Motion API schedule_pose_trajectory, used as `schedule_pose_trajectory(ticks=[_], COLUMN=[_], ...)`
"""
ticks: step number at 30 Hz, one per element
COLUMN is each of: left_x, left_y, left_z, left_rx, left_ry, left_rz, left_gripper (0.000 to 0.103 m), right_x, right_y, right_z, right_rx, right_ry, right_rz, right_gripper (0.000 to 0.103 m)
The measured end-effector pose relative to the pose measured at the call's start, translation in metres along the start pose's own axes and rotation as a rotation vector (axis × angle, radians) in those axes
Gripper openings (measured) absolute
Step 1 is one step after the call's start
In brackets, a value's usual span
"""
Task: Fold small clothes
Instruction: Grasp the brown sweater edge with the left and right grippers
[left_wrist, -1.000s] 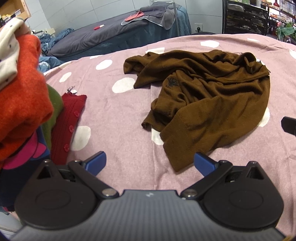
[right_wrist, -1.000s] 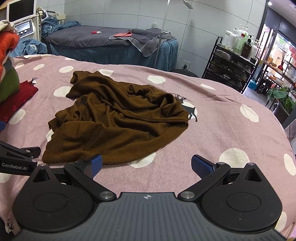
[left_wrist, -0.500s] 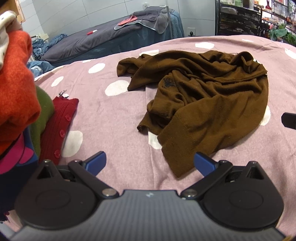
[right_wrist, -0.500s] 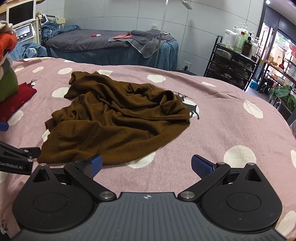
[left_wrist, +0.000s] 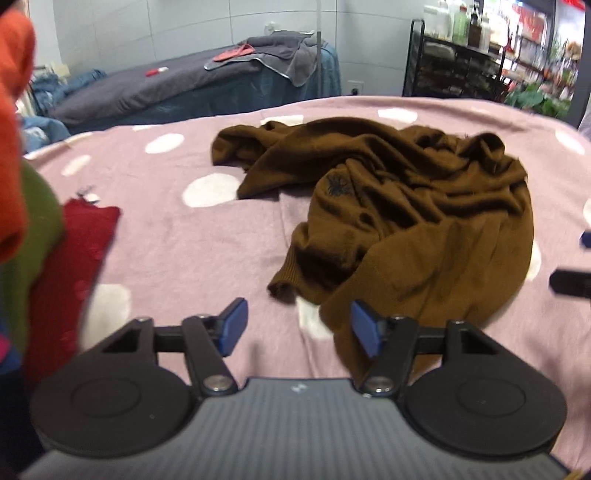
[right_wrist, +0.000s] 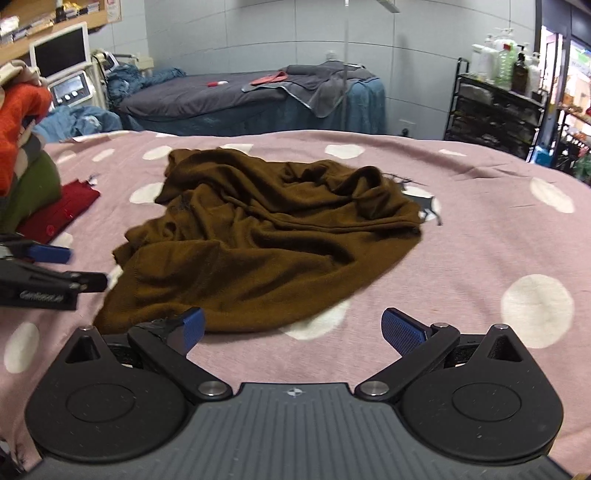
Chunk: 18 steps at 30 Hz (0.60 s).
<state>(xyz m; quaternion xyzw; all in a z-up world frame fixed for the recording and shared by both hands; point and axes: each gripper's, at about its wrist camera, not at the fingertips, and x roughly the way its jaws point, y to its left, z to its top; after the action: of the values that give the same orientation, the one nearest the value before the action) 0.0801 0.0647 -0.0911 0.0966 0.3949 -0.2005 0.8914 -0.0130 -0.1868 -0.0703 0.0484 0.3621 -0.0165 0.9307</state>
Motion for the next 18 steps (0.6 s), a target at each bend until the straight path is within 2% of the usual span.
schedule_pose_trajectory(ticks=[2, 4, 7, 9, 12, 16, 18], left_x=[0.010, 0.021, 0.038, 0.052, 0.069, 0.074, 0.072], left_y=[0.004, 0.009, 0.018, 0.018, 0.011, 0.001, -0.004], left_z=[0.006, 0.013, 0.020, 0.024, 0.027, 0.029, 0.030], left_rx=[0.004, 0.002, -0.029, -0.041, -0.029, 0.003, 0.021], left_ry=[-0.007, -0.004, 0.004, 0.020, 0.035, 0.025, 0.023], left_rz=[0.006, -0.014, -0.111, -0.149, -0.156, -0.130, -0.116], left_gripper=[0.056, 0.044, 0.043, 0.043, 0.044, 0.044, 0.040], right_x=[0.006, 0.016, 0.030, 0.037, 0.045, 0.051, 0.054], right_y=[0.000, 0.000, -0.001, -0.002, -0.003, 0.001, 0.004], right_z=[0.002, 0.003, 0.004, 0.003, 0.000, 0.001, 0.001], right_rx=[0.016, 0.036, 0.081, 0.109, 0.161, 0.191, 0.208], right_ry=[0.004, 0.025, 0.067, 0.082, 0.097, 0.070, 0.060], right_rz=[0.029, 0.040, 0.044, 0.044, 0.062, 0.064, 0.076], right_gripper=[0.103, 0.103, 0.103, 0.103, 0.103, 0.103, 0.103])
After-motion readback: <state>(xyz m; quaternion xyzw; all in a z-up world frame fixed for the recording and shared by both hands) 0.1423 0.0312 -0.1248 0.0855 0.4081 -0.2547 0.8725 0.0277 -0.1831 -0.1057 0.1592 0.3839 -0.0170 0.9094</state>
